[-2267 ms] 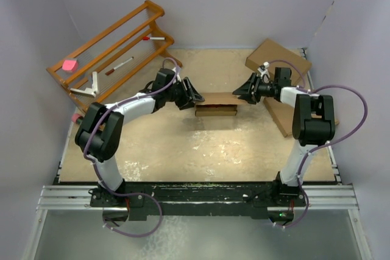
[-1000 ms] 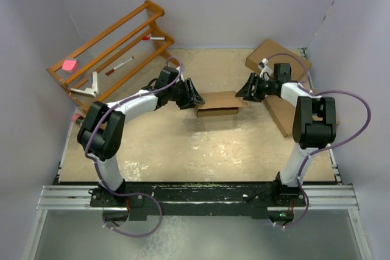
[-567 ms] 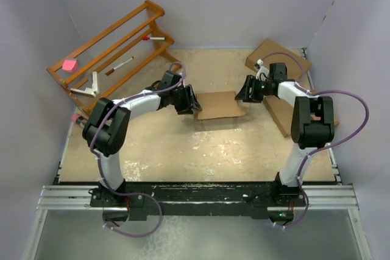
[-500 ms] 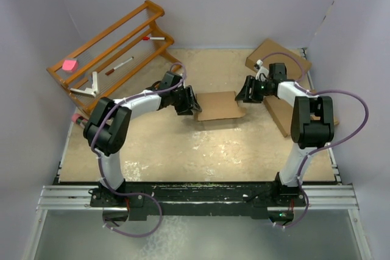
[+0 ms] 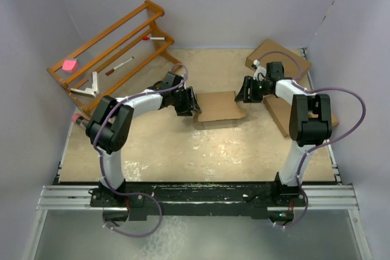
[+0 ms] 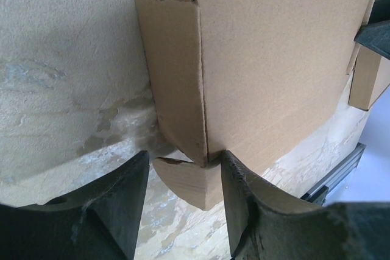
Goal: Fold the paper box
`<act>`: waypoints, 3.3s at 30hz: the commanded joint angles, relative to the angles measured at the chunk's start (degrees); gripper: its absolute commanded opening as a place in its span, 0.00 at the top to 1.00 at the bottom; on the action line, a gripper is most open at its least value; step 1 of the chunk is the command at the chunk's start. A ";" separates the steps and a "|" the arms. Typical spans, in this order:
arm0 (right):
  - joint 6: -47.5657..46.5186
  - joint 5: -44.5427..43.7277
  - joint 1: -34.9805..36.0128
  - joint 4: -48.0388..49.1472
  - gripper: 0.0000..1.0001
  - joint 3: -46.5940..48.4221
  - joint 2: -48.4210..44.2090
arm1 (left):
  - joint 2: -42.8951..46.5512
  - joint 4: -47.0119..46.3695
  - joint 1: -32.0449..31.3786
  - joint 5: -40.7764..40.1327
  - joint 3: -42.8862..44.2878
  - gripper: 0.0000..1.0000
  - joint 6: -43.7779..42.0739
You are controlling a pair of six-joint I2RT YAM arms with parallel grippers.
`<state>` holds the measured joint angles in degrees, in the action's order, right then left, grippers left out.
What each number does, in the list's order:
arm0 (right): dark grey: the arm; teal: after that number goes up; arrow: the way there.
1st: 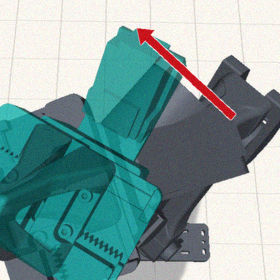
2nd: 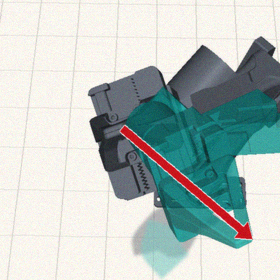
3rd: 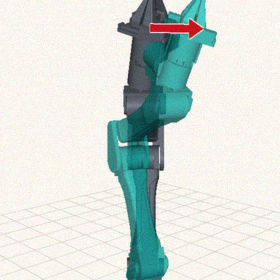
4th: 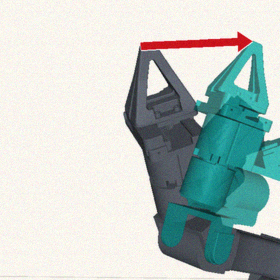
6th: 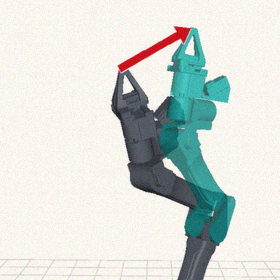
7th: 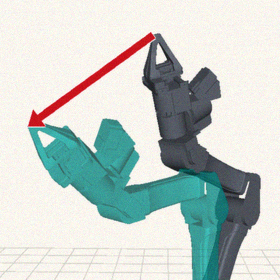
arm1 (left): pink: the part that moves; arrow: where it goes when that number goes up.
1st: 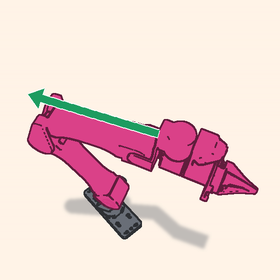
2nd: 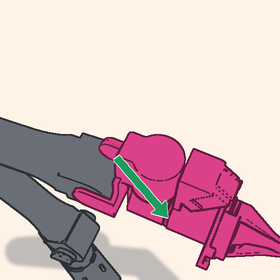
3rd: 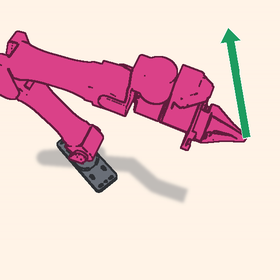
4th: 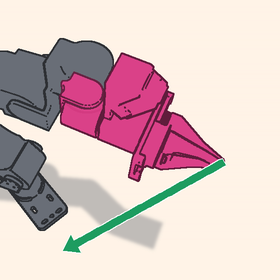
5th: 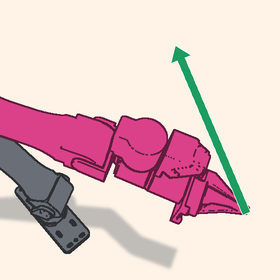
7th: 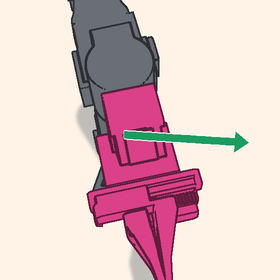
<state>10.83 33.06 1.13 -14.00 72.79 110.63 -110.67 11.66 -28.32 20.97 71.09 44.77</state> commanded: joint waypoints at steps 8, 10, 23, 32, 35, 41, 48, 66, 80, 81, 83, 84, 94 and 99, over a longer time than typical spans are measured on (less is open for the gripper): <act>-11.91 6.90 0.19 -4.34 0.33 4.24 -7.77 | 6.97 -2.14 -0.25 -2.95 0.14 0.44 -4.29; -14.06 9.45 0.07 -3.76 0.32 3.25 -9.98 | 9.03 -3.80 -0.25 -3.25 -1.29 0.44 -4.26; -20.19 27.20 -3.32 -2.58 0.20 2.01 -5.64 | 35.21 -27.15 -0.19 -11.72 -23.55 0.28 -13.71; -12.58 22.13 -4.26 -0.31 0.28 3.53 2.01 | 38.19 -43.41 2.91 -5.27 -38.77 0.02 -6.31; -11.03 22.40 -4.54 -0.58 0.35 4.22 4.50 | 35.78 -45.28 2.92 -3.60 -39.03 0.02 -4.12; -9.27 26.33 -4.69 -0.40 0.41 4.64 7.60 | 28.03 -46.93 2.84 0.46 -36.13 0.02 0.33; -5.50 27.91 -6.33 2.48 0.60 2.96 9.13 | 18.34 -53.11 2.83 2.27 -33.54 0.02 7.91; -2.02 28.35 -8.15 4.74 0.71 1.41 11.52 | 3.71 -59.10 -0.97 1.33 -28.16 0.02 20.94; -1.55 26.62 -9.20 4.77 0.74 1.02 12.13 | 2.94 -66.75 -4.14 -8.04 -33.80 0.02 29.21; -1.52 26.69 -9.21 4.73 0.74 0.94 12.15 | 2.72 -67.17 -4.34 -8.29 -33.56 0.02 29.38; -1.52 26.68 -9.30 4.73 0.74 0.94 12.16 | 2.09 -67.72 -4.75 -8.61 -32.86 0.02 29.98; -1.52 26.70 -9.30 4.69 0.74 0.93 12.30 | 1.65 -68.03 -4.99 -8.77 -32.59 0.02 30.39; -1.45 26.36 -9.56 4.42 0.74 1.03 12.73 | -3.21 -73.07 -7.23 -12.36 -30.76 0.04 35.07; -1.63 26.27 -9.56 4.29 0.74 1.03 12.84 | -4.99 -73.37 -7.92 -13.43 -28.35 0.13 36.19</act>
<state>10.57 62.78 -7.57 -9.47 74.65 121.62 -114.17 -58.72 -35.53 9.98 40.07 79.09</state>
